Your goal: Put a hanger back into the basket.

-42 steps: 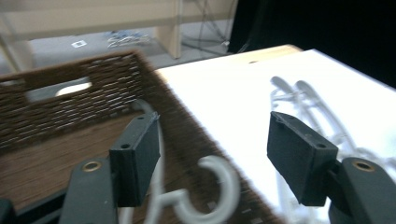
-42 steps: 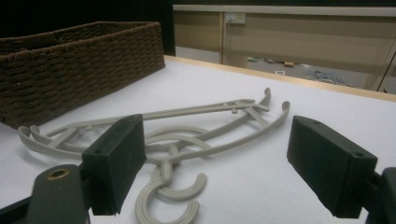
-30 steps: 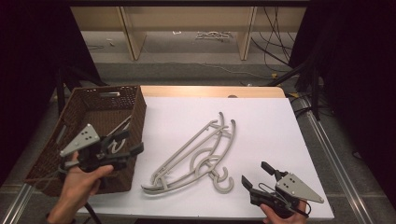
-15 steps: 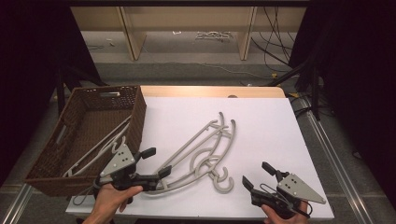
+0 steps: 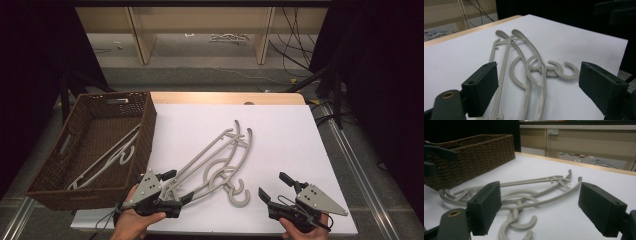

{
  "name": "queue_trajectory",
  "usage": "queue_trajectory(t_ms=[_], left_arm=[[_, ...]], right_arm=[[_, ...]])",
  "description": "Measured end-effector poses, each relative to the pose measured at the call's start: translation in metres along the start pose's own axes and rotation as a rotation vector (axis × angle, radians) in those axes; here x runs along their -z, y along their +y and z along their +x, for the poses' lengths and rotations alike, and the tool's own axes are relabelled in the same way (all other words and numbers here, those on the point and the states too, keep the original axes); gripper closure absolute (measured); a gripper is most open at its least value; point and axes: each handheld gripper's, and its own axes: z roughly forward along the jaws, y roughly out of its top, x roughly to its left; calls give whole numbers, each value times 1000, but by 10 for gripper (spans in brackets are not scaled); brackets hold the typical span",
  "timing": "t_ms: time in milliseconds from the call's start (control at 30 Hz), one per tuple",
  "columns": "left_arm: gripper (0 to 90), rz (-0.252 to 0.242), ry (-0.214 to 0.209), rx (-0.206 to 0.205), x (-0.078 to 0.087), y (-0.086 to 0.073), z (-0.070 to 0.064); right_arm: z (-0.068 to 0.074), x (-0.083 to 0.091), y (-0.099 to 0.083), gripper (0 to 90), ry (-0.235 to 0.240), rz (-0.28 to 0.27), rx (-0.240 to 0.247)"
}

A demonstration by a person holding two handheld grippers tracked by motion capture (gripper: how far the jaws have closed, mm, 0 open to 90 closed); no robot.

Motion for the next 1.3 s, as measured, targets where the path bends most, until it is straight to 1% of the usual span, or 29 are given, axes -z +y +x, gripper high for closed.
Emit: queue_trajectory(t_ms=[67, 100, 133, 167, 233, 333, 367, 400, 467, 500, 600, 633, 667, 700, 733, 767, 800, 833, 867, 933, 967, 1000, 1033, 1100, 1133, 1200, 1233, 1267, 1300], left_arm=[[161, 13, -13, 5, -2, -4, 0], [161, 23, -7, 4, -2, -4, 0], [161, 24, -6, 0, -2, -5, 0], [161, 22, -4, 9, -3, -4, -1], [161, 23, -8, -2, -5, -4, -2], [161, 28, -17, 0, -11, -4, -3], [161, 38, -32, -17, -16, -4, -6], [161, 38, -32, -17, -16, -4, -6], [162, 61, -44, -32, -20, -6, -9], [161, 66, -47, -55, -24, -5, -10], [161, 81, -63, -61, -29, -6, -11], [162, 111, -80, -59, -37, -7, -13], [162, 111, -80, -59, -37, -7, -13], [163, 117, -86, -67, -44, -7, -16], [163, 117, -86, -67, -44, -7, -16], [166, 126, -92, -81, -49, -7, -17], [169, 153, -98, -127, -55, -5, -18], [176, 169, -105, -145, -58, -5, -18], [181, 185, -101, -157, -62, -5, -18], [180, 194, -102, -157, -67, -5, -18], [180, 209, -113, -159, -71, -5, -19], [180, 220, -110, -179, -74, -5, -20], [196, 246, -111, -241, -79, -6, -23], [206, 282, -129, -276, -84, -5, -25], [207, 288, -126, -288, -86, -6, -27], [221, 299, -128, -292, -89, -5, -29], [244, 316, -129, -315, -96, -3, -32], [276, 316, -129, -315, -96, -3, -32], [287, 327, -123, -344, -104, 0, -35]], right_arm=[[2, -1, 1, 197, 8, 0, -4], [2, -1, 1, 197, 4, 11, 9], [3, -2, 1, 197, 9, 8, 4], [3, -1, 2, 197, 9, 25, 10], [3, -1, 1, 196, 8, 20, 11], [3, 0, 1, 197, 4, 16, 16], [3, 0, 1, 196, 2, 19, 15], [3, 0, 1, 196, 2, 19, 15], [3, 0, 2, 197, 5, 23, 13], [4, 0, 1, 196, 6, 23, 16], [4, 0, 1, 196, 1, 13, 13], [4, -1, 1, 196, 7, 8, 7], [4, -1, 1, 196, 7, 8, 7], [3, 1, 1, 196, -2, 26, 9], [3, 1, 1, 196, -2, 26, 9], [2, 2, 0, 196, -9, 14, 8], [2, 2, 0, 196, -6, 10, 3], [2, 3, -1, 196, 1, 2, -8], [2, 3, -1, 196, -4, 2, -2], [1, 6, 0, 196, -22, 23, 3], [1, 6, 0, 196, -22, 23, 3], [1, 6, 0, 196, -22, 15, 1], [2, 5, 1, 197, -21, 27, 10], [2, 1, 0, 196, 0, 11, 9], [4, 1, 0, 196, -4, 15, 8], [4, 2, 1, 196, -13, 21, 14], [5, 2, 1, 197, -10, 24, 21], [5, 3, 1, 197, -10, 28, 20], [5, 3, 2, 197, -10, 26, 19]])
